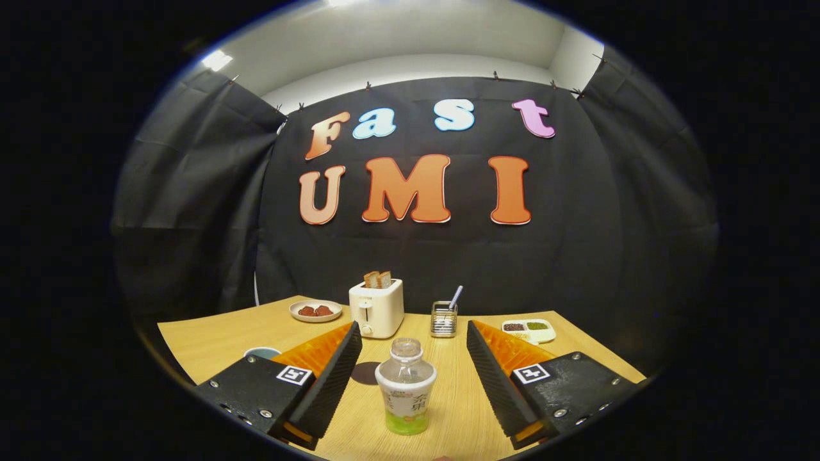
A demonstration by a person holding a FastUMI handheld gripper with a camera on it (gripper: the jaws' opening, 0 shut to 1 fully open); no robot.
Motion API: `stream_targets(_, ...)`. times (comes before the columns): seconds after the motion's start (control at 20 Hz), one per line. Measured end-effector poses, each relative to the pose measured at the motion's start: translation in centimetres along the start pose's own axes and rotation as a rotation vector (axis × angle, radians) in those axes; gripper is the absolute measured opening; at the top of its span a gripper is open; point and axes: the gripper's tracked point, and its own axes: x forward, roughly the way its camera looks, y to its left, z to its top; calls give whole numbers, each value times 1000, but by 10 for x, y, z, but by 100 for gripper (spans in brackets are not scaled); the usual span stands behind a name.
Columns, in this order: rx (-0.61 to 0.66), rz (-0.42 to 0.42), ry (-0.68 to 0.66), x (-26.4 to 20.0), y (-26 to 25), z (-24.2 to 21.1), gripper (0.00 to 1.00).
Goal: Take the bottle from table, then pour the juice into the cup, finally place the bottle on the coaster
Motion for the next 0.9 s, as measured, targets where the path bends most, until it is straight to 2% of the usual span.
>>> stream_targets(0.45, 30, 35, 111, 18, 8, -74, 98)
stream_targets(0.7, 7, 2, 193, 27, 6, -109, 98)
stream_targets(0.9, -9, -3, 214, 30, 12, -119, 97)
